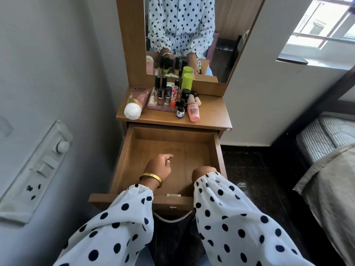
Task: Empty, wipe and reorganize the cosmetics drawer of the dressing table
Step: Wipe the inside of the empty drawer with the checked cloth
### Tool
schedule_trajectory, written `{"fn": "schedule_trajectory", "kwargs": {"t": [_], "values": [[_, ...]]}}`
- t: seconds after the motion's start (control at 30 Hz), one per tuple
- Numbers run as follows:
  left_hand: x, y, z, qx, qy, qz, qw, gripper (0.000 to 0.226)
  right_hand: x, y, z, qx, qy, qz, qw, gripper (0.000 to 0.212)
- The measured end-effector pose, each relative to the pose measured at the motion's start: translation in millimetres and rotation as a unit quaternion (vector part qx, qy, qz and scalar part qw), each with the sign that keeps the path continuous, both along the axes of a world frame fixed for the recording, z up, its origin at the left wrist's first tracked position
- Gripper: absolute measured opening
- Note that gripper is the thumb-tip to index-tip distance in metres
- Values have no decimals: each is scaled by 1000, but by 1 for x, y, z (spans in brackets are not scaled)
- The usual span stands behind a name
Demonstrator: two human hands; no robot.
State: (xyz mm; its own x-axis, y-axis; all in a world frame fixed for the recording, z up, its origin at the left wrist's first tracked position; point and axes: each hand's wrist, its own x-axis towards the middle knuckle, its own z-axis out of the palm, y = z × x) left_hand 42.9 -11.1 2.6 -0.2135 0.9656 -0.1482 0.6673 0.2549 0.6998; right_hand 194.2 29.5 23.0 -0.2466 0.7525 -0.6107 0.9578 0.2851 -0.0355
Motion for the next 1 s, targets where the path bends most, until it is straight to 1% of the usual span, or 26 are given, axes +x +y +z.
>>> {"fn": "schedule_trajectory", "kwargs": {"t": [0.2,0.23,0.27,0.33,0.37,0.43,0.47,0.53,0.57,0.6,0.63,0.7,0.73,0.8,0.87,0.9,0.93,0.97,1.0], "values": [[-2,-1,8,47,-21,40,998,35,13,6,13,-60,0,67,996,30],[-3,-2,8,56,-24,46,997,35,12,7,16,-73,19,75,994,28],[-4,-3,8,62,-25,51,996,35,11,9,20,-85,60,64,993,25],[-6,-5,10,74,-25,61,995,35,7,14,25,-94,174,-3,980,21],[-8,-7,12,83,-28,75,993,35,3,18,25,-77,223,-40,971,20],[-15,-10,17,106,-34,114,987,34,-4,24,16,-11,295,-136,946,22],[-20,-11,20,116,-21,127,985,34,-9,28,9,27,320,-196,926,26],[-33,-15,22,133,26,131,982,34,-15,31,1,101,361,-316,871,35],[-41,-16,22,142,41,132,980,34,-17,34,0,140,372,-361,844,38],[-49,-17,21,148,50,138,978,35,-18,37,-1,180,377,-386,822,40],[-56,-17,19,149,59,150,976,36,-19,40,-1,217,379,-393,809,43],[-68,-17,17,122,61,188,973,42,-22,44,-1,262,380,-386,798,45],[-72,-17,16,89,41,213,972,45,-26,47,-2,267,379,-386,797,45],[-75,-15,15,13,-27,257,966,52,-34,53,-3,255,388,-404,788,51],[-75,-14,12,-36,-59,260,963,52,-44,58,-3,228,422,-451,753,61],[-76,-13,9,-41,-65,256,964,51,-49,60,-5,215,438,-472,734,66],[-77,-14,8,-37,-73,256,963,50,-54,59,-7,211,449,-477,726,70],[-77,-14,7,-33,-87,261,961,49,-60,57,-10,213,449,-463,734,72],[-78,-13,6,-33,-103,268,957,48,-66,54,-13,214,440,-435,756,72]]}}
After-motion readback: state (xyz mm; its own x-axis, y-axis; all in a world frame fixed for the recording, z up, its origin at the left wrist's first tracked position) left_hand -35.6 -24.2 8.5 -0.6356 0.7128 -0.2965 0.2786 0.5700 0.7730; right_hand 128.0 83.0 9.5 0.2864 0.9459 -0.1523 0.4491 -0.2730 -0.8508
